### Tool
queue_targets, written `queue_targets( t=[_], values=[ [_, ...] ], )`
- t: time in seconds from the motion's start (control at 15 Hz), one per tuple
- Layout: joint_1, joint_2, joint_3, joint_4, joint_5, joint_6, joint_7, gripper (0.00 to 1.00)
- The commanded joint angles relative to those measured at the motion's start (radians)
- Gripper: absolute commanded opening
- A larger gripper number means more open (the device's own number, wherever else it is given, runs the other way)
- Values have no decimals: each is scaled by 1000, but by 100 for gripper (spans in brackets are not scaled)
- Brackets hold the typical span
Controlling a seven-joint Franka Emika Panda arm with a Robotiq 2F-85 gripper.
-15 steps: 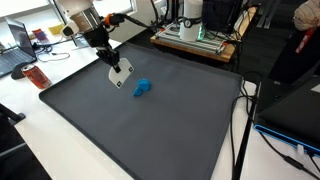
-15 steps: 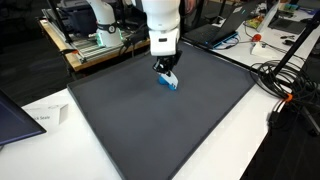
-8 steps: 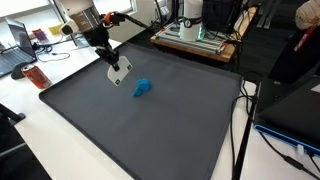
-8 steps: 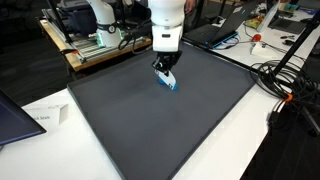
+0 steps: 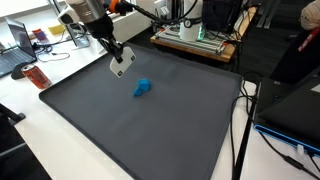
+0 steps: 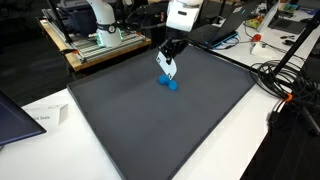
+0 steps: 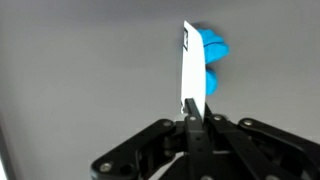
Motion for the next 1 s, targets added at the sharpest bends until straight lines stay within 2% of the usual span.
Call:
queue_targets(
  t=[0.0,0.33,0.6,0.93],
  values=[
    [67,33,-34,95,-106,-113,181,1],
    [133,99,-49,172,-205,-134,363,1],
    [173,167,-64,180,-231,-124,503,1],
    [234,240,-107,178,-346,-130,662,1]
  ],
)
